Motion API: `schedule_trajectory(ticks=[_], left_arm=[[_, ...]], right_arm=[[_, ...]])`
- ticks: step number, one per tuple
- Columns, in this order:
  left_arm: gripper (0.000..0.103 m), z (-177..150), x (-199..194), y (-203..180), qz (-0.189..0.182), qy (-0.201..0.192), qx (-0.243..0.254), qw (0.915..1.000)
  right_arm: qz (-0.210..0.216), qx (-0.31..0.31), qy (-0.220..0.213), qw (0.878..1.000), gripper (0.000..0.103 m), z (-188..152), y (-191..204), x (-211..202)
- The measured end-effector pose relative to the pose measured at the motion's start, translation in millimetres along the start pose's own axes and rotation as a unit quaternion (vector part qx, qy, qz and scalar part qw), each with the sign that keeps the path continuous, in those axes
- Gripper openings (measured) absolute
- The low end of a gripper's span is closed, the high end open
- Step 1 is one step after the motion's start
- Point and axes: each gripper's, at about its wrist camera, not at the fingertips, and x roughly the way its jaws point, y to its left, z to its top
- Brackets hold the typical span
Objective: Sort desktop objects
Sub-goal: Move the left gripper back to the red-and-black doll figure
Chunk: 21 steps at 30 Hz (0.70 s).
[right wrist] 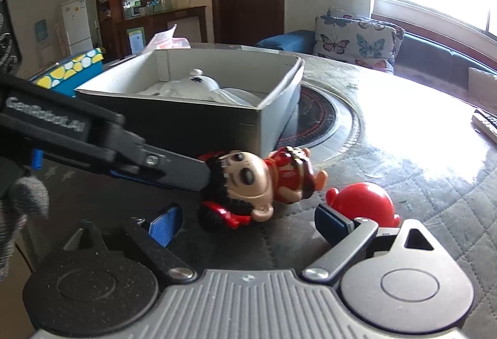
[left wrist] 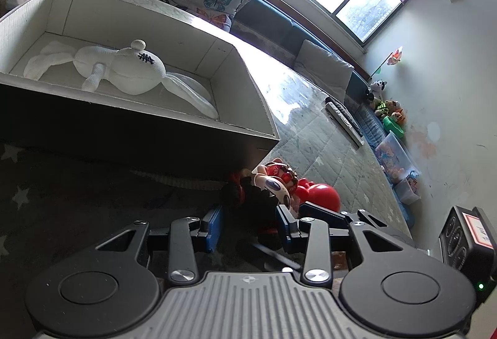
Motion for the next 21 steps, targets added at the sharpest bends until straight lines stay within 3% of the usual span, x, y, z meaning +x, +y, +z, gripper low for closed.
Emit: schedule_trajectory(ticks=[5,7,21], left_arm=[[0.040,1.6,3.6,2.2,-0.002,0.003,-0.003,1.0000],[0.040,2.0,4.3,2.6,-0.004,0.005,-0.003,1.0000],[0.040,8.0,5.6,4.8,-0.012,0.008,-0.006,0.9999]], right_arm=[[-0.003,0.001,0.002,1.000,0.095,6.2,-5.4,7.7],[-0.006,-0.003,0.000,1.000,0.103,8.5,-5.8,10.7],[0.013,-0.048,0.003,0.999,0.103,17.0,0.5,23.5]])
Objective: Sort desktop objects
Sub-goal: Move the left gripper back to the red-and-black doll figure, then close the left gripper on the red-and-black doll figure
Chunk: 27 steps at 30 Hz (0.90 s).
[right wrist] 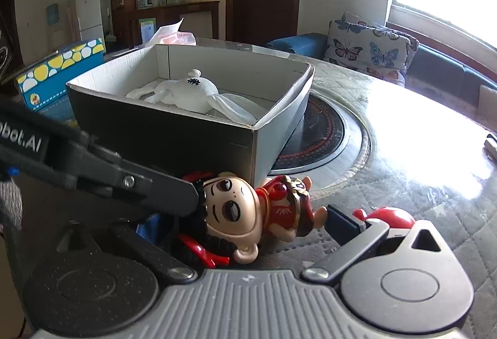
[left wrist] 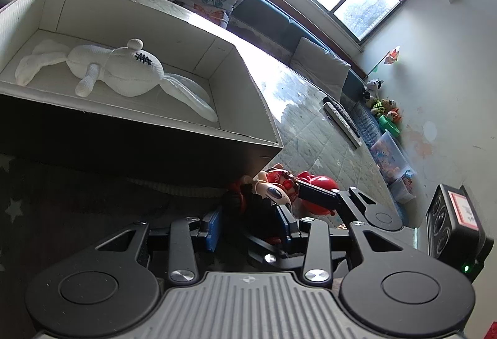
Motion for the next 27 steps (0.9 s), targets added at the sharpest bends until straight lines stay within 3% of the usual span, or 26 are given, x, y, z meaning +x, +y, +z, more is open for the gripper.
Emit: schedule_trajectory(ticks=[17,27], left_arm=[[0.040,-1.7,-8.9,6.0,0.005,-0.009,-0.009,0.9999],[0.041,-0.8,-3.7,11.4,-0.010,0.003,-0.025,0.9996]], right_arm=[[0.044,-0.012,-0.007,0.999,0.103,-17.8,24.2,-36.9],[0.027,0.029,-0.009,0.999,0.103,-8.9,12.7,-25.6]])
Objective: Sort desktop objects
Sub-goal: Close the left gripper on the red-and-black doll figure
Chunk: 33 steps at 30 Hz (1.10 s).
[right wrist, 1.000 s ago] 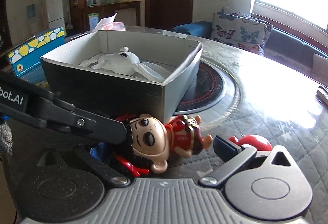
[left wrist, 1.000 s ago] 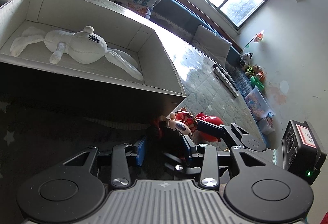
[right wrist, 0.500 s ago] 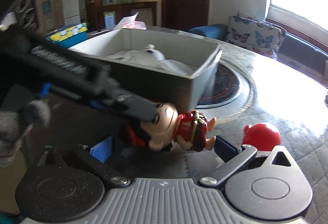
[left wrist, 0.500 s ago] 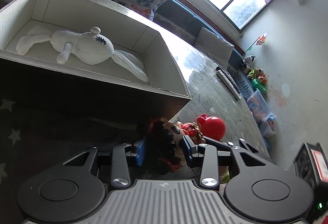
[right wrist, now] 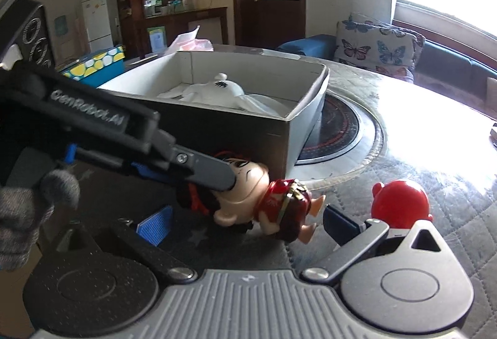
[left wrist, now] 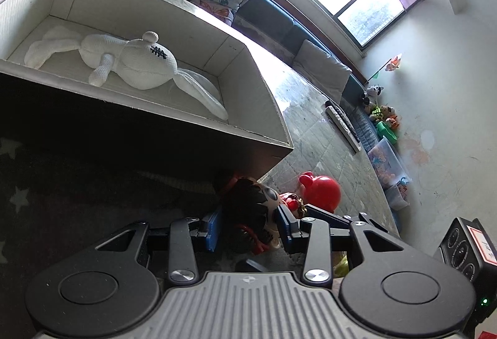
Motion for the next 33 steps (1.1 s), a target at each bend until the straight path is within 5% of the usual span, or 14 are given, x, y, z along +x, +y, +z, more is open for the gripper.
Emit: schedule_trajectory(ticks=[33], left_arm=[[0.041,-4.9,0.1,-1.1,-0.003,0.015,0.001,0.9999]], right_arm=[[-0.027,0.001,-0.004,1.000,0.091,-2.7,13.0,-6.6]])
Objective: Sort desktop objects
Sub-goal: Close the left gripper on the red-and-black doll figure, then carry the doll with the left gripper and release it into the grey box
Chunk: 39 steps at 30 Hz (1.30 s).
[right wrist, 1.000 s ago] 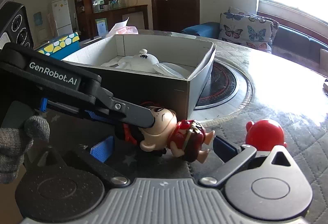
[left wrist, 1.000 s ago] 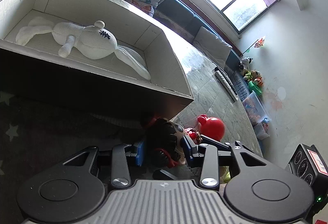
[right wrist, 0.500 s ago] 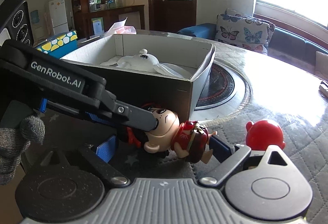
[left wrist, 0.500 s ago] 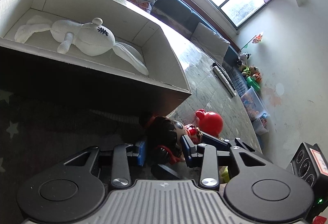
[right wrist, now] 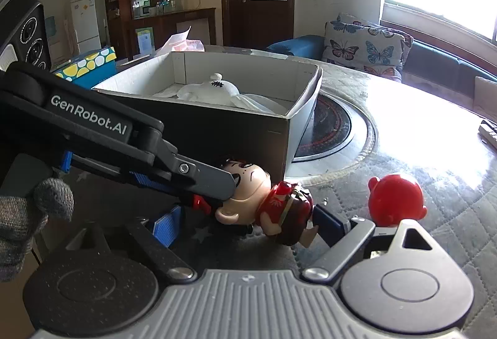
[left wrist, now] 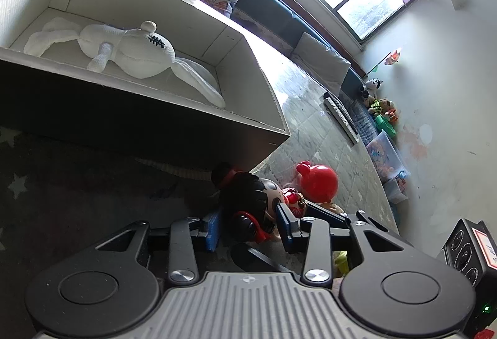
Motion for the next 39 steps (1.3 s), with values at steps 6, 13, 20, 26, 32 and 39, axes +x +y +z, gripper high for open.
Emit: schedule_trajectory(ticks=[6,13,20,26,32,39], left_arm=[[0.042,2.2,1.2,2.2,-0.007,-0.001,-0.002,1.0000],[0.040,-2.6,-4.7,0.0,-0.001,-0.002,0.011,0.9999],[0.040,-8.0,-18.1,-0.6,-0.003,-0.013,0.016,0.9998],[0.040,-8.6,-41.8,-6.9,-0.011,-0.041,0.022,0.9989],[0.039,9.6,-69.8,-19.9,-0.025,-0.094,0.038,0.9945],[0.038,55.1,-69.9,-14.9,-0.025,-0.140,0.038,0.9891]], right_arm=[[-0.004,-0.002,-0.002,1.000,0.091,0.7,0.1,2.4],[-0.004,-0.002,-0.004,1.000,0.085,0.4,2.8,-4.6],[-0.008,-0.017,-0.008,1.000,0.081,-0.4,14.8,-15.0],[-0.009,-0.037,-0.032,0.999,0.081,7.6,28.4,-32.4],[-0.017,-0.065,-0.077,0.995,0.081,36.4,39.5,-47.3],[-0.022,-0.074,-0.104,0.992,0.081,83.3,37.1,-21.8]])
